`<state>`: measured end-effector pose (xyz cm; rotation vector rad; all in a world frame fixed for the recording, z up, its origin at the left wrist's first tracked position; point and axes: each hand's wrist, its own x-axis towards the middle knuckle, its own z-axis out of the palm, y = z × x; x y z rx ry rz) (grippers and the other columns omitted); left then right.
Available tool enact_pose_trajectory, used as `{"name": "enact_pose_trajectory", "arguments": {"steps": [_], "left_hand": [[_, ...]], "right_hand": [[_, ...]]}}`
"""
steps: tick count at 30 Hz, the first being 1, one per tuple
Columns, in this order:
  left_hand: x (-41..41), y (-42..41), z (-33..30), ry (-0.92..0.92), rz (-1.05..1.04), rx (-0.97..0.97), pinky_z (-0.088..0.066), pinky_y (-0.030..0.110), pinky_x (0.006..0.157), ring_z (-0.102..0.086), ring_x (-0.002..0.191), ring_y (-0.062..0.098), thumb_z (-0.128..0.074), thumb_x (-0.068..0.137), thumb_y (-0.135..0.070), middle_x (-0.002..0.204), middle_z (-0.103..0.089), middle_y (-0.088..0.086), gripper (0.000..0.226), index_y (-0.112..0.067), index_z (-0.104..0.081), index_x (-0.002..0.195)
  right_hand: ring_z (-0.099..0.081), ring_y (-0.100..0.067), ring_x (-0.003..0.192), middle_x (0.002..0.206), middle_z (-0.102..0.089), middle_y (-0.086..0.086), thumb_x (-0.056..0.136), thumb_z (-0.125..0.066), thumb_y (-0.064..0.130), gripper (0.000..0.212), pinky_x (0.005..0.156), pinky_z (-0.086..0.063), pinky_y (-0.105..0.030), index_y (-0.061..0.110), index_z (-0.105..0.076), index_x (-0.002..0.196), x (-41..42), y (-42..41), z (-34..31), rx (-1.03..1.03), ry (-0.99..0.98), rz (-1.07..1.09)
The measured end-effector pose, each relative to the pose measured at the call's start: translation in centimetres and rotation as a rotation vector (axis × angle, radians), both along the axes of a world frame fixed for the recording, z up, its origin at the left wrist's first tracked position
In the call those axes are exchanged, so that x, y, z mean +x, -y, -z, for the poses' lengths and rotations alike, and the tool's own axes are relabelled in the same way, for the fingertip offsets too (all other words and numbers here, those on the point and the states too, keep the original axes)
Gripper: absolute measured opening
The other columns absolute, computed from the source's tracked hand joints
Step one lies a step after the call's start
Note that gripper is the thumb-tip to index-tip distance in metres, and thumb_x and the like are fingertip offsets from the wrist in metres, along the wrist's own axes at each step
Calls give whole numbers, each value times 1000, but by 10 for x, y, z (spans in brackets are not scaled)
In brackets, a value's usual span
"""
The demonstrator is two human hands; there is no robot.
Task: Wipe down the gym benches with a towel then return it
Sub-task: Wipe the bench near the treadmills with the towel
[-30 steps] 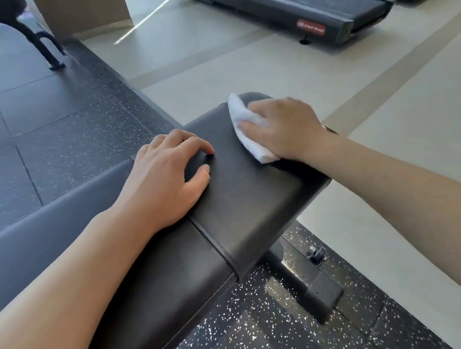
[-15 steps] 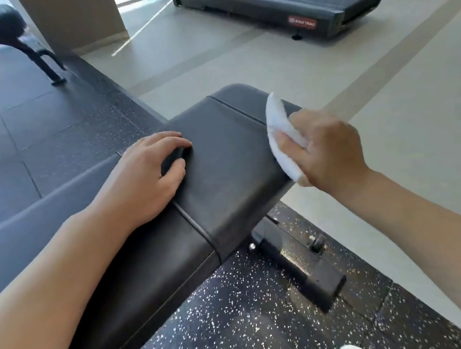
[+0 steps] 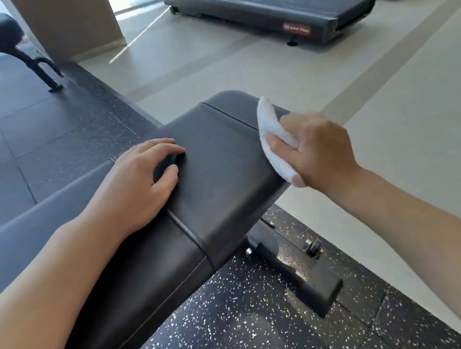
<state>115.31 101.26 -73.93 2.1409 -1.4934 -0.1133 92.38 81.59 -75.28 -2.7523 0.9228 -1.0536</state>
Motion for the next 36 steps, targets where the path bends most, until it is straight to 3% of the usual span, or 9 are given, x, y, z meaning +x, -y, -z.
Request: {"name": "enact_pose_trajectory", "arguments": {"steps": [8, 12, 16, 19, 23, 26, 30, 33, 36], "left_hand": [[1, -2, -2, -14, 21, 9, -31, 39, 121, -47, 140, 14, -59, 98, -18, 147, -56, -9, 37, -27, -66, 133], [1, -1, -4, 10, 32, 30, -31, 42, 122, -45, 141, 14, -59, 98, -24, 148, -55, -9, 37, -28, -65, 134], [2, 0, -6, 29, 27, 53, -31, 45, 121, -43, 143, 13, -56, 98, -29, 150, -52, -11, 37, -31, -62, 135], [5, 0, -5, 46, 33, 71, -30, 44, 121, -40, 144, 12, -53, 99, -32, 153, -49, -12, 39, -33, -59, 137], [10, -2, -7, 56, 60, 111, -27, 41, 122, -35, 148, 9, -51, 100, -36, 157, -44, -15, 42, -36, -55, 142], [12, -2, -8, 55, 61, 116, -24, 38, 123, -32, 149, 7, -49, 101, -38, 159, -41, -16, 42, -38, -53, 143], [13, 0, -7, 68, 55, 123, -24, 38, 122, -31, 149, 6, -47, 101, -39, 158, -39, -18, 42, -39, -52, 142], [13, -1, -8, 53, 55, 114, -25, 37, 122, -32, 148, 5, -48, 100, -38, 157, -41, -20, 41, -40, -53, 141], [12, 1, -8, 58, 56, 116, -25, 37, 122, -31, 148, 5, -48, 100, -38, 157, -41, -19, 42, -40, -53, 141]], "right_hand": [[-40, -19, 68, 70, -47, 4, 95, -64, 43, 36, 59, -33, -34, 22, -46, 72, 29, -91, 7, -55, -27, -456], [-55, -20, 80, 80, -58, 9, 93, -66, 53, 30, 64, -43, -35, 24, -58, 89, 49, -18, -7, 76, -67, -226], [-62, -36, 91, 87, -64, -4, 96, -60, 50, 33, 66, -34, -36, 18, -60, 90, 103, 67, -22, 163, -167, 80], [-60, -34, 98, 91, -60, -2, 96, -53, 50, 32, 69, -34, -36, 18, -60, 94, 153, 64, -21, 191, -235, 36], [-49, -25, 106, 113, -54, 3, 87, -39, 71, 60, 81, -46, -39, 31, -57, 128, 134, 34, -13, 29, -319, -103], [-53, -20, 98, 103, -55, 9, 87, -52, 68, 41, 75, -43, -38, 33, -57, 109, 99, 45, -12, 198, -184, -257], [-55, -28, 91, 96, -53, 4, 95, -55, 60, 35, 69, -37, -38, 25, -54, 101, 132, 93, -18, 169, -284, -100], [-57, -33, 95, 99, -59, -4, 98, -49, 57, 36, 72, -38, -39, 22, -53, 94, 164, 107, -21, 260, -277, 23], [-54, -28, 90, 96, -58, 1, 99, -38, 59, 32, 70, -35, -38, 31, -50, 88, 164, 86, -18, 215, -262, -59]]}}
